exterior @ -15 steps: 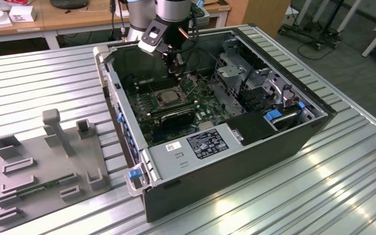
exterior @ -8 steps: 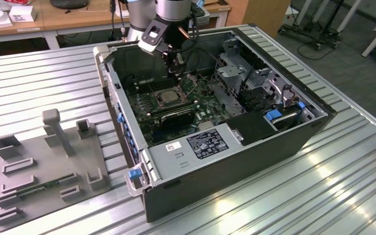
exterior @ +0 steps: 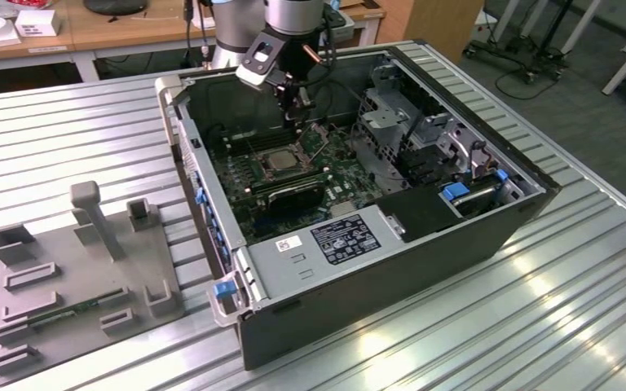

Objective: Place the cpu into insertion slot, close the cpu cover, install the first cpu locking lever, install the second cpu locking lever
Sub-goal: 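Close the cpu cover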

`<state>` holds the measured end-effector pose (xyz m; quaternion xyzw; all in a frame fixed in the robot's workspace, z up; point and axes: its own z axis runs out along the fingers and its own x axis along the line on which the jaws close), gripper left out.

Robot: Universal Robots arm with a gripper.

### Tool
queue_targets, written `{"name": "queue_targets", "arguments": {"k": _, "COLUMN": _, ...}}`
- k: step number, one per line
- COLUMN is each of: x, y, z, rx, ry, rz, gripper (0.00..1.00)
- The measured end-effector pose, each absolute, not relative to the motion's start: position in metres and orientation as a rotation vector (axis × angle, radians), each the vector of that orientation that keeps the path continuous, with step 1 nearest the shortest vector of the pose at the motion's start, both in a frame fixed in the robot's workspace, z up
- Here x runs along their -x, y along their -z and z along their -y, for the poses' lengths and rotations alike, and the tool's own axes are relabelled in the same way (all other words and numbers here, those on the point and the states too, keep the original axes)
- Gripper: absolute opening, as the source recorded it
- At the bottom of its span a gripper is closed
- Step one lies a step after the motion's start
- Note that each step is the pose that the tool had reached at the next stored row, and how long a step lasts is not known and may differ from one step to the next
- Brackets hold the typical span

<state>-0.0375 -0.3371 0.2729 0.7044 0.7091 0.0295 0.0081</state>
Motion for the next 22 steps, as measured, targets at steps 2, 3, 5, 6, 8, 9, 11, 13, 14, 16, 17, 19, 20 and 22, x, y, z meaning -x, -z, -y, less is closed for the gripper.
{"name": "queue_targets", "arguments": {"k": 2, "x": 0.035, "y": -0.273, "z": 0.337, "rx": -2.202, "ry": -0.092, "rz": -2.216, "gripper": 0.11}}
{"name": "queue_targets", "arguments": {"k": 3, "x": 0.034, "y": -0.273, "z": 0.337, "rx": -2.202, "ry": -0.093, "rz": -2.216, "gripper": 0.11}}
{"name": "queue_targets", "arguments": {"k": 5, "x": 0.032, "y": -0.273, "z": 0.337, "rx": -2.202, "ry": -0.092, "rz": -2.216, "gripper": 0.11}}
{"name": "queue_targets", "arguments": {"k": 6, "x": 0.031, "y": -0.273, "z": 0.337, "rx": -2.202, "ry": -0.092, "rz": -2.216, "gripper": 0.11}}
{"name": "queue_targets", "arguments": {"k": 8, "x": 0.03, "y": -0.273, "z": 0.337, "rx": -2.202, "ry": -0.092, "rz": -2.216, "gripper": 0.11}}
{"name": "queue_targets", "arguments": {"k": 9, "x": 0.028, "y": -0.273, "z": 0.337, "rx": -2.202, "ry": -0.092, "rz": -2.216, "gripper": 0.11}}
{"name": "queue_targets", "arguments": {"k": 11, "x": 0.027, "y": -0.273, "z": 0.337, "rx": -2.202, "ry": -0.092, "rz": -2.216, "gripper": 0.11}}
{"name": "queue_targets", "arguments": {"k": 13, "x": 0.024, "y": -0.273, "z": 0.337, "rx": -2.202, "ry": -0.092, "rz": -2.216, "gripper": 0.11}}
{"name": "queue_targets", "arguments": {"k": 14, "x": 0.022, "y": -0.273, "z": 0.337, "rx": -2.202, "ry": -0.092, "rz": -2.216, "gripper": 0.11}}
{"name": "queue_targets", "arguments": {"k": 16, "x": 0.019, "y": -0.273, "z": 0.337, "rx": -2.202, "ry": -0.092, "rz": -2.216, "gripper": 0.11}}
{"name": "queue_targets", "arguments": {"k": 17, "x": 0.016, "y": -0.273, "z": 0.337, "rx": -2.202, "ry": -0.092, "rz": -2.216, "gripper": 0.11}}
{"name": "queue_targets", "arguments": {"k": 19, "x": 0.011, "y": -0.273, "z": 0.337, "rx": -2.202, "ry": -0.093, "rz": -2.216, "gripper": 0.11}}
{"name": "queue_targets", "arguments": {"k": 20, "x": 0.008, "y": -0.273, "z": 0.337, "rx": -2.202, "ry": -0.093, "rz": -2.216, "gripper": 0.11}}
{"name": "queue_targets", "arguments": {"k": 22, "x": 0.002, "y": -0.272, "z": 0.337, "rx": -2.202, "ry": -0.093, "rz": -2.216, "gripper": 0.11}}
